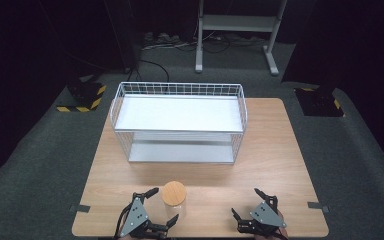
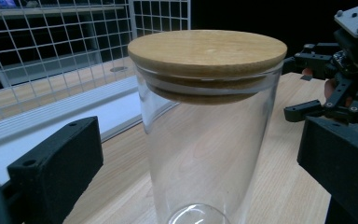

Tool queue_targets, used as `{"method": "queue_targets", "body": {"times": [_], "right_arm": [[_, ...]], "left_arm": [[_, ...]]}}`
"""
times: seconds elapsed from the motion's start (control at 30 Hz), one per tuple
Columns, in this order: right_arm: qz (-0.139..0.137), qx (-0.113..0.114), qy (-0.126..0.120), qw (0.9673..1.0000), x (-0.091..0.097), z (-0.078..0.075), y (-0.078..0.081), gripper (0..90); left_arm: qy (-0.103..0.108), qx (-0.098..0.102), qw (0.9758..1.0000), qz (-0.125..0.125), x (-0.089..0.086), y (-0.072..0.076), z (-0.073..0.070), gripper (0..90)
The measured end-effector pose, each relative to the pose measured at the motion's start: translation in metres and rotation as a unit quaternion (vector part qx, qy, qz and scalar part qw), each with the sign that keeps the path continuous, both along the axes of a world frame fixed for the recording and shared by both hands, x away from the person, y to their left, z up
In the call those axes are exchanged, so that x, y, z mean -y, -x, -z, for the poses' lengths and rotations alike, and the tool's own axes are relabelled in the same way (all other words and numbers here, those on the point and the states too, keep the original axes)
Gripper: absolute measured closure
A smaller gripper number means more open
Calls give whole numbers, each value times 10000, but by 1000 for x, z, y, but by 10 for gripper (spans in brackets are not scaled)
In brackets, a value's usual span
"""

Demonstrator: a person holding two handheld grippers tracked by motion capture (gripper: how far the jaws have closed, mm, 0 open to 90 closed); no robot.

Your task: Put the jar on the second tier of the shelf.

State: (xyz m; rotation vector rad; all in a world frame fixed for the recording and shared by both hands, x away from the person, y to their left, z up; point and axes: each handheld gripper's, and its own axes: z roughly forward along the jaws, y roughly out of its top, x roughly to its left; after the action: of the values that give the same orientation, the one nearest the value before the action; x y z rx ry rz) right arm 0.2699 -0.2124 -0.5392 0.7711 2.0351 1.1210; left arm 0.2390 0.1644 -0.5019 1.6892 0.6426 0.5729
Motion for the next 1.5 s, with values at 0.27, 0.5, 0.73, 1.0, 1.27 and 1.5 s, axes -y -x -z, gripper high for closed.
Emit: {"method": "queue_targets", "body": {"times": [0.27,0.5,0.73,1.0,1.27,1.5], "right_arm": [[-7,-1,-1,10000,0,0,0,2],[-10,-1,-5,10000,0,0,0,2],[-9,-3,-14,10000,0,0,0,2],[-27,-3,-5,10000,0,0,0,2],[-35,-12,6,10000,0,0,0,2],[-37,-11,1,10000,0,0,0,2]], "left_arm": [[-10,7,10000,12,9,-5,4,6],[49,-6,10000,25,12,-10,7,9],[97,-43,9999,38,16,-14,9,22],[161,-58,9998,132,18,-16,11,82],[141,-132,9998,96,18,-17,13,123],[140,-152,9997,118,18,-17,14,164]]}}
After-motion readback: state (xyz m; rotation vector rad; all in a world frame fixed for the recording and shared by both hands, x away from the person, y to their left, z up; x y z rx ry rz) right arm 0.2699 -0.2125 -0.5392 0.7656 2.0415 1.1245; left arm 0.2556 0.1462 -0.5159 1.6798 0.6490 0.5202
